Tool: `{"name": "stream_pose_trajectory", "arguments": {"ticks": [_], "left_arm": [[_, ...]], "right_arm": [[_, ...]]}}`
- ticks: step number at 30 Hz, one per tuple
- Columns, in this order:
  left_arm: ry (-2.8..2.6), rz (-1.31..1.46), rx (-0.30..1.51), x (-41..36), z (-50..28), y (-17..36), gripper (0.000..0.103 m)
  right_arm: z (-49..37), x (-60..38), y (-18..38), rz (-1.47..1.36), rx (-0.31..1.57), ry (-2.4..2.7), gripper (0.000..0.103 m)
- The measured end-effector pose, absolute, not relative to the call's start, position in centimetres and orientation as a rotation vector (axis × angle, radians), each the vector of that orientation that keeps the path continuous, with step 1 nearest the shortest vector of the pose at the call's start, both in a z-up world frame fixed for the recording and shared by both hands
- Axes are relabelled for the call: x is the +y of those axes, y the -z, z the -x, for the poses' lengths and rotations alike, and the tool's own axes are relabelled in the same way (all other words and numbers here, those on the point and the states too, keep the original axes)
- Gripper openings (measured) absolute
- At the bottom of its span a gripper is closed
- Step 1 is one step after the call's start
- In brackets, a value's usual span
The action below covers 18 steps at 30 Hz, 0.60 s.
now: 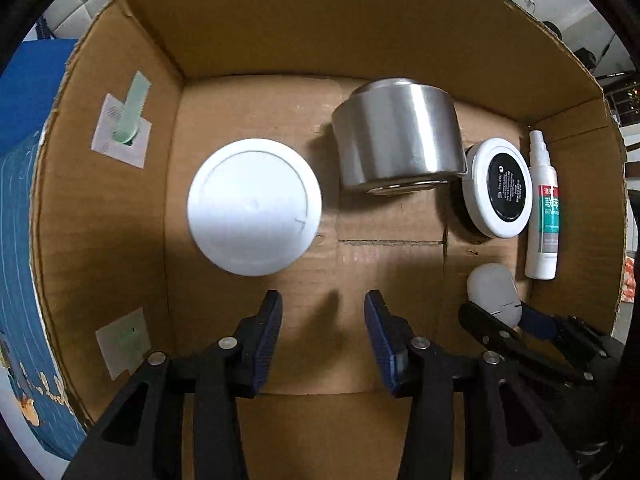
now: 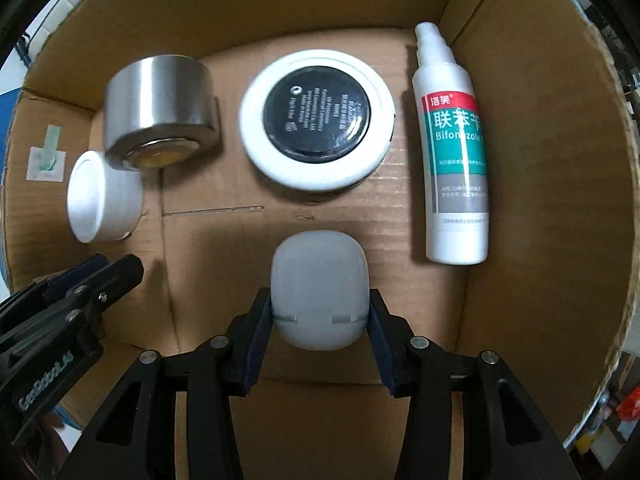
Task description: Organize rigid objects
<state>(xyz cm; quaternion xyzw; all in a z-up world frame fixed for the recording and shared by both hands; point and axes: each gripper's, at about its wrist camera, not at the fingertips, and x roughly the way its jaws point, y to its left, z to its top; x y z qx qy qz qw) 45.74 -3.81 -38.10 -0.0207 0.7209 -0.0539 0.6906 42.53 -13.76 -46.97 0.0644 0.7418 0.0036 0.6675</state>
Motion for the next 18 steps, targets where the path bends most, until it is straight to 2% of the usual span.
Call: {"name": "stream_pose_trajectory", "arguments": {"ticks": [3, 4, 5, 7, 8, 9, 10, 11, 12, 13, 18], "left_arm": [[0.115, 0.064, 1.608, -3.8, -45.5, 37.6, 0.043], [0.113, 0.084, 1.605, -3.7, -45.5, 37.4, 0.046], [0.117, 0.105, 1.601, -3.5, -45.6, 37.1, 0.056], [0.125, 0.154, 1.576, -3.1, -45.3, 35.9, 0.061], [0.119, 0.157, 1.558, -2.9, -45.0, 35.2, 0.068], [0.115, 0.152, 1.537, -2.8, -44.8, 34.5, 0.083], [0.112, 0.145, 1.51, -2.8, -44.5, 33.6, 0.09], [0.107, 0.141, 1.486, -2.8, -44.3, 32.7, 0.097], [0.102, 0.134, 1.464, -2.8, -43.9, 31.9, 0.1], [0.096, 0.125, 1.433, -2.8, -43.5, 30.8, 0.101], [0.084, 0.09, 1.355, -2.8, -42.0, 27.2, 0.102]], "right_arm": [[-42.9, -14.2, 47.1, -0.16, 1.691, -0.009, 0.053], [-42.9, -14.3, 46.8, -0.167, 1.685, -0.012, 0.055], [-43.2, -14.4, 46.4, -0.167, 1.676, -0.014, 0.062], [-43.4, -14.5, 45.2, -0.168, 1.651, -0.026, 0.069], [-43.3, -14.6, 44.6, -0.167, 1.642, -0.026, 0.069], [-43.2, -14.7, 43.8, -0.168, 1.627, -0.034, 0.07], [-43.1, -14.7, 43.3, -0.169, 1.619, -0.04, 0.071], [-43.0, -14.9, 42.4, -0.174, 1.607, -0.054, 0.082], [-42.7, -14.9, 41.6, -0.18, 1.593, -0.071, 0.097], [-42.5, -14.9, 41.0, -0.18, 1.583, -0.076, 0.102], [-40.6, -14.0, 37.9, -0.109, 1.538, -0.08, 0.103]]}}
